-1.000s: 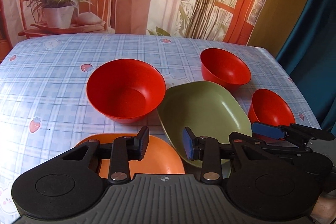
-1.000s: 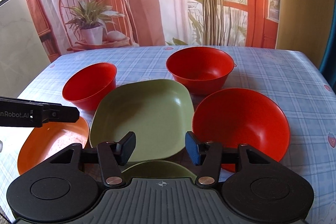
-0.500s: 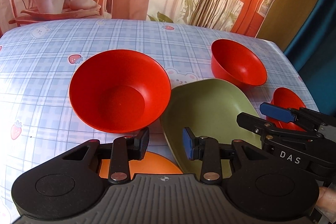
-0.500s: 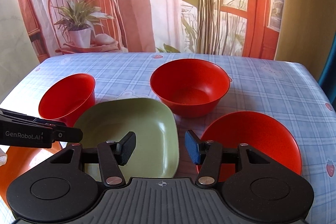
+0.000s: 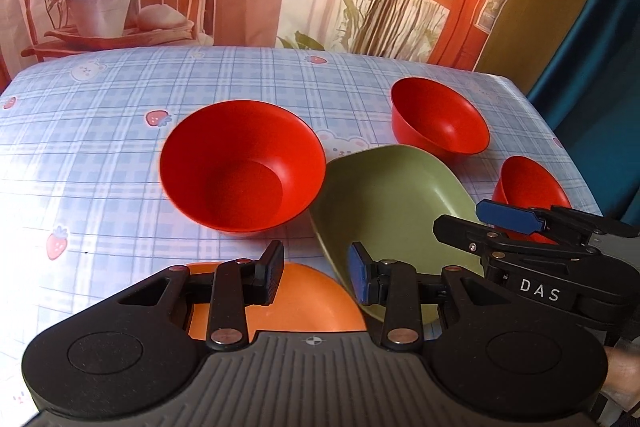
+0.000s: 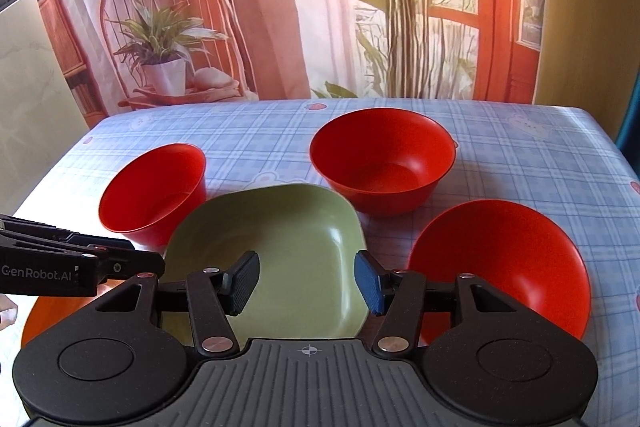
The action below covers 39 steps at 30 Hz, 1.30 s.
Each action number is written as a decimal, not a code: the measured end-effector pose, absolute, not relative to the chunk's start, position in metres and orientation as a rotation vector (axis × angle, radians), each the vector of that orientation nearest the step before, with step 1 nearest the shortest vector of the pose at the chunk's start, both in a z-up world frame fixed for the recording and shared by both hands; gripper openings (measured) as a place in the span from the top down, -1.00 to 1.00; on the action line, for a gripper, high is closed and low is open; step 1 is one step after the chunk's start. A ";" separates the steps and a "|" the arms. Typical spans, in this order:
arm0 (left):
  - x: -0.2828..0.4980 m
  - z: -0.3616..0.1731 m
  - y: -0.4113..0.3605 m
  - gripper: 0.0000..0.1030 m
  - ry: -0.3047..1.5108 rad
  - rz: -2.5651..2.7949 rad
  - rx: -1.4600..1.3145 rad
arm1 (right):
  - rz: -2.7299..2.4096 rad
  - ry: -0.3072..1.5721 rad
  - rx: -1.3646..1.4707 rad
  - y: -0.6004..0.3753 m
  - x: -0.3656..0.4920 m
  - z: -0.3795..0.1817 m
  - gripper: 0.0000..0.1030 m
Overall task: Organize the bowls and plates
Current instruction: 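Grasp the orange plate rim with the left gripper and lift it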
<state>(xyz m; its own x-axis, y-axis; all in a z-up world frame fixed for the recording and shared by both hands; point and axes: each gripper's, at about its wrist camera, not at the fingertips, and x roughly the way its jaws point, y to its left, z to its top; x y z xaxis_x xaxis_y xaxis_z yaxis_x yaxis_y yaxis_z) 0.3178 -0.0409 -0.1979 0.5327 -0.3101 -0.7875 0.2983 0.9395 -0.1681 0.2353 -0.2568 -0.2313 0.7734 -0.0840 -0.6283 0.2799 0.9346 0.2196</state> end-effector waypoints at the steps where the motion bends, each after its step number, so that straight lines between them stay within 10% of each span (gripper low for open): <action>1: 0.316 -0.194 -0.035 0.27 0.936 -0.352 -0.022 | -0.194 0.657 0.318 -0.253 0.233 -0.230 0.02; 18: 0.264 -0.197 0.044 0.26 0.907 -0.172 -0.018 | -0.056 0.700 0.298 -0.166 0.213 -0.226 0.04; 27: 0.261 -0.222 0.058 0.48 0.968 -0.190 -0.058 | -0.037 0.739 0.272 -0.153 0.217 -0.236 0.25; 32: 0.252 -0.229 0.058 0.62 0.966 -0.212 -0.080 | -0.017 0.770 0.283 -0.152 0.219 -0.243 0.76; 39: 0.234 -0.221 0.064 0.65 0.949 -0.182 -0.060 | 0.016 0.766 0.249 -0.139 0.223 -0.235 0.77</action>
